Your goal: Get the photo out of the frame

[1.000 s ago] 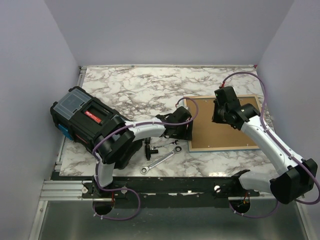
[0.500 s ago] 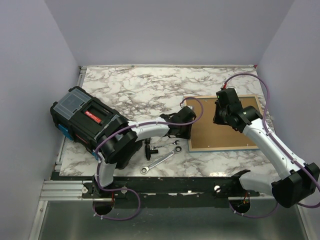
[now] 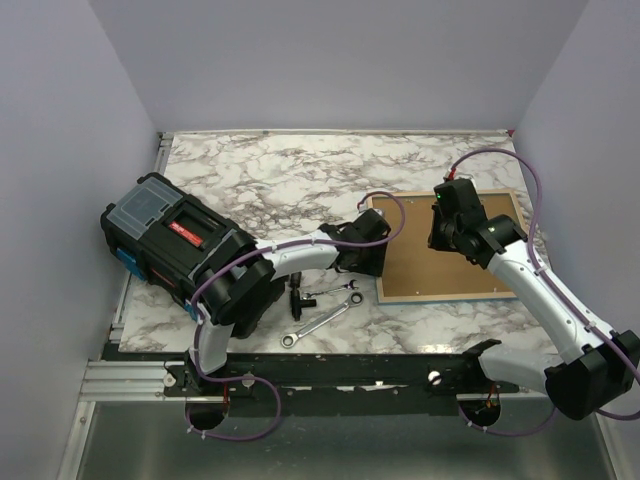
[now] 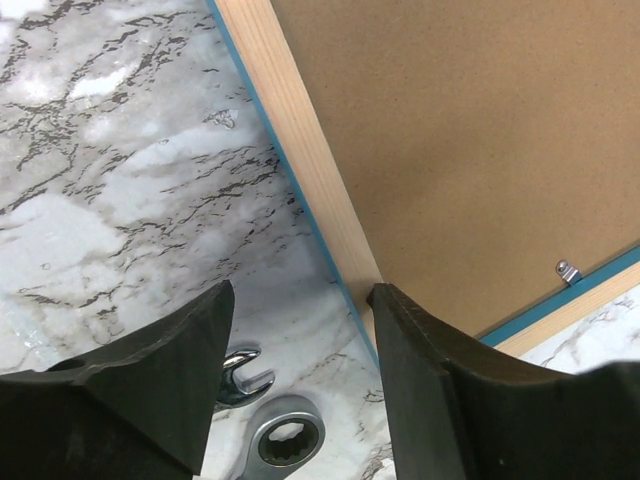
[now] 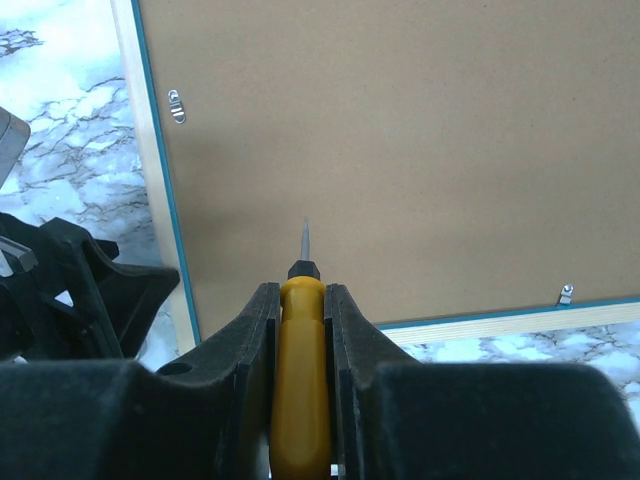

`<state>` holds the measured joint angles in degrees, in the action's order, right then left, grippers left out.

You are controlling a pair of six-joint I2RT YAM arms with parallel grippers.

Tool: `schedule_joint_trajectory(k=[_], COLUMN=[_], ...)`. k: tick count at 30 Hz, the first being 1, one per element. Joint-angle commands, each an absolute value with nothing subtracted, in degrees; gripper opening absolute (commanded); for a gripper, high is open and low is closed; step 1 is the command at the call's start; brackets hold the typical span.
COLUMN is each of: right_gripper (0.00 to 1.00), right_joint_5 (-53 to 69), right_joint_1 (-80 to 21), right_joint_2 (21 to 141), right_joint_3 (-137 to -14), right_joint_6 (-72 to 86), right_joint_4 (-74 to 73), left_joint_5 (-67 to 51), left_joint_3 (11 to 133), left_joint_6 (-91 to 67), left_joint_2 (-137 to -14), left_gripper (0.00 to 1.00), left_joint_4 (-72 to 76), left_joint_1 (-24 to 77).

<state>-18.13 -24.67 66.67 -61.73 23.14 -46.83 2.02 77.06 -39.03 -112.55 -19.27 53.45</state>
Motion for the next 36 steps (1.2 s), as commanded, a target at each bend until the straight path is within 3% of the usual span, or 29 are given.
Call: schedule_joint_trajectory(k=[1, 6, 14, 20, 23, 33, 34, 36], right_gripper=[0.0, 0.01, 0.0, 0.0, 0.0, 0.01, 0.01, 0.01], right_joint_5=[-18.95, -18.79, -18.76, -19.54, -19.53, -17.79, -17.23, -16.33], right_joint_1=[-24.61, -24.6, -24.56, -24.56, -24.57, -24.6, -24.56, -24.59], right_joint_2=[65.6, 65.52, 65.97, 64.1, 63.49, 60.82, 60.43, 60.0], right_joint_3=[-61.0, -60.95, -60.65, -59.51, -59.58, -61.52, -61.45, -61.35], right_joint_6=[23.84, 23.74, 24.06, 24.44, 24.68, 25.14, 25.21, 25.3], right_joint_4=[-47.47, -47.7, -47.44, -46.97, -47.1, -47.27, -47.08, -46.88], left_joint_5=[-1.54, -2.41, 8.42, 13.62, 15.22, 9.84, 8.0, 4.74], left_joint_3=[77.17, 79.22, 84.36, 88.52, 91.64, 101.86, 103.61, 105.9], left_joint_6=[-40.58, -42.89, -41.69, -35.8, -32.51, -26.29, -26.43, -27.58], left_joint_2=[-112.99, -115.75, -120.75, -121.48, -121.38, -121.31, -121.81, -122.24], left_gripper=[0.61, 0.62, 0.44, 0.09, 0.0, 0.0, 0.03, 0.17], left_joint_4=[-18.02, -18.82, -28.0, -31.94, -34.51, -40.02, -41.05, -42.75], left_joint_1=[54.26, 55.16, 55.59, 53.76, 52.38, 43.4, 41.92, 39.44])
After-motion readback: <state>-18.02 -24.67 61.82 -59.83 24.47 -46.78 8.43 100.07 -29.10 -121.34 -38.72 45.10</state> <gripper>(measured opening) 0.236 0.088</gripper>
